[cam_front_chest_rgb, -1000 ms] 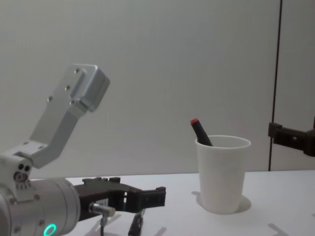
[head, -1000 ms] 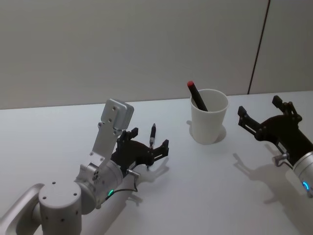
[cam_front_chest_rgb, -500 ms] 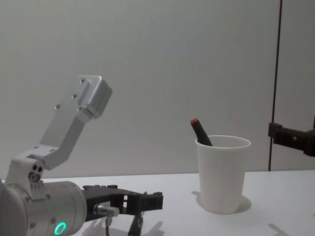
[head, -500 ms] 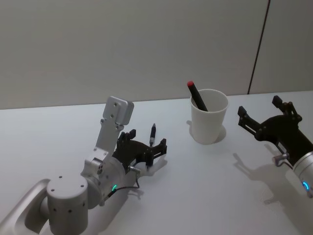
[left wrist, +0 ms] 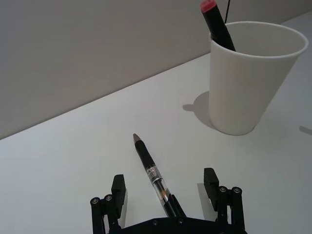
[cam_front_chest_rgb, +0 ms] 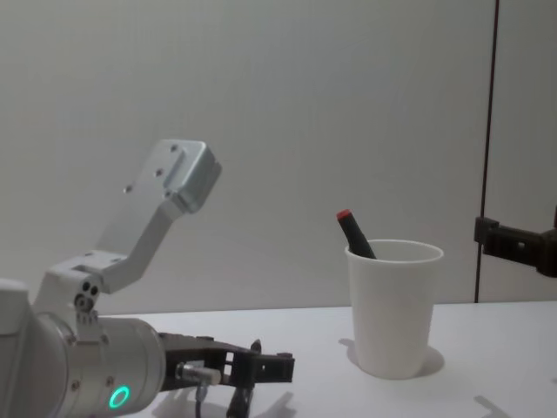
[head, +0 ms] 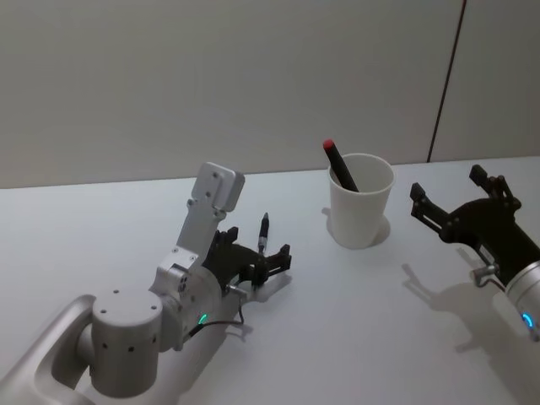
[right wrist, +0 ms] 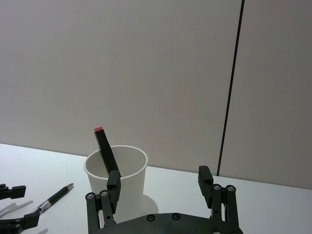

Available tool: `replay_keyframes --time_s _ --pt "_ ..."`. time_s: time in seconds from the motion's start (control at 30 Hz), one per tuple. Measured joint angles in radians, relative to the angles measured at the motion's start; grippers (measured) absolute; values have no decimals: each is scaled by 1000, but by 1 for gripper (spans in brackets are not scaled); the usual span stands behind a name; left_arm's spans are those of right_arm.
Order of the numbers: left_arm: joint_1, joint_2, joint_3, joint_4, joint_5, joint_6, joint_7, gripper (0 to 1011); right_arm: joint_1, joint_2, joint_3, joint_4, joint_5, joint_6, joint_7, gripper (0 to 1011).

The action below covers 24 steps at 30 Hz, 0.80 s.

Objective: Place the pen into the pen holder.

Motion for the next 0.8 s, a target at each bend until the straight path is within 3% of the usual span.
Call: replay_keyframes --time_s 0.4,0.8 --pt "-13 -10 4 -29 37 90 -6 1001 0 0 0 0 0 0 0 1002" --pt "-12 -29 7 -45 30 130 27 1001 0 0 0 0 0 0 0 1001"
